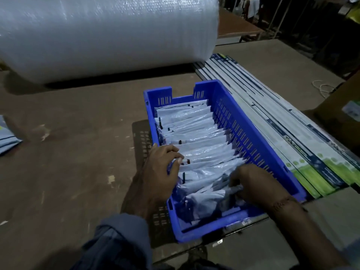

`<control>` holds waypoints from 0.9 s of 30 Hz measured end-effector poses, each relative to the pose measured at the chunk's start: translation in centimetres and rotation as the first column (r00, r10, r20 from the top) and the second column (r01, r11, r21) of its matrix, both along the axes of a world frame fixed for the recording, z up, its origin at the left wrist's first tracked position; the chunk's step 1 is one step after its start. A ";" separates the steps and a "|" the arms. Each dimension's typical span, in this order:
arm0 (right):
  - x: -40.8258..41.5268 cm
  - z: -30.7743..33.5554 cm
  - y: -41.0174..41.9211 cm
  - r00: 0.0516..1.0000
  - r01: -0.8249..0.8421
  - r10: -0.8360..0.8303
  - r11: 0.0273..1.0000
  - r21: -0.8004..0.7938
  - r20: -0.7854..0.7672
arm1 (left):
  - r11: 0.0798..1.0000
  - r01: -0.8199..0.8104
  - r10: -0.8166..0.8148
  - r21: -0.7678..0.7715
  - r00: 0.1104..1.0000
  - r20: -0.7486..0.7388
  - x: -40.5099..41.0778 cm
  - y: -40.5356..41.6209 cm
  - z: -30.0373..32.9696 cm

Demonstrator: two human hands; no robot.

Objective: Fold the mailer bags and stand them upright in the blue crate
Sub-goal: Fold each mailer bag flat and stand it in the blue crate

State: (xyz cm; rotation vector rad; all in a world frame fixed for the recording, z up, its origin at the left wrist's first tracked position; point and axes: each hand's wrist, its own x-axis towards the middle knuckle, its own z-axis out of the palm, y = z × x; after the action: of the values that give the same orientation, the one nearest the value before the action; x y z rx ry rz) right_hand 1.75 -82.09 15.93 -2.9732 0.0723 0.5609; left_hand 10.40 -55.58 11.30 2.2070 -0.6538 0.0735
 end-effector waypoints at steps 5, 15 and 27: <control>1.5 -1.5 0.4 0.993 -0.087 0.079 0.992 -0.091 -0.090 | 1.000 0.003 -0.002 -0.004 0.999 0.038 -0.3 0.1 0.1; 1.8 -2.2 0.3 0.978 -0.083 0.056 0.988 -0.133 -0.200 | 0.999 -0.001 0.003 -0.045 0.999 0.049 -0.5 0.3 0.2; 1.6 2.4 6.2 0.974 0.041 -0.051 0.998 0.049 0.220 | 0.975 -0.223 0.224 -0.027 0.970 0.098 0.7 7.1 -1.1</control>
State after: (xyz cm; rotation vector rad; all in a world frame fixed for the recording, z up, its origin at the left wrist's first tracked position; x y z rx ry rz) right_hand 3.37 -75.85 18.37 -2.9594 0.1072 0.2197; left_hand 11.05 -48.45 10.18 2.2652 -0.4540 0.3068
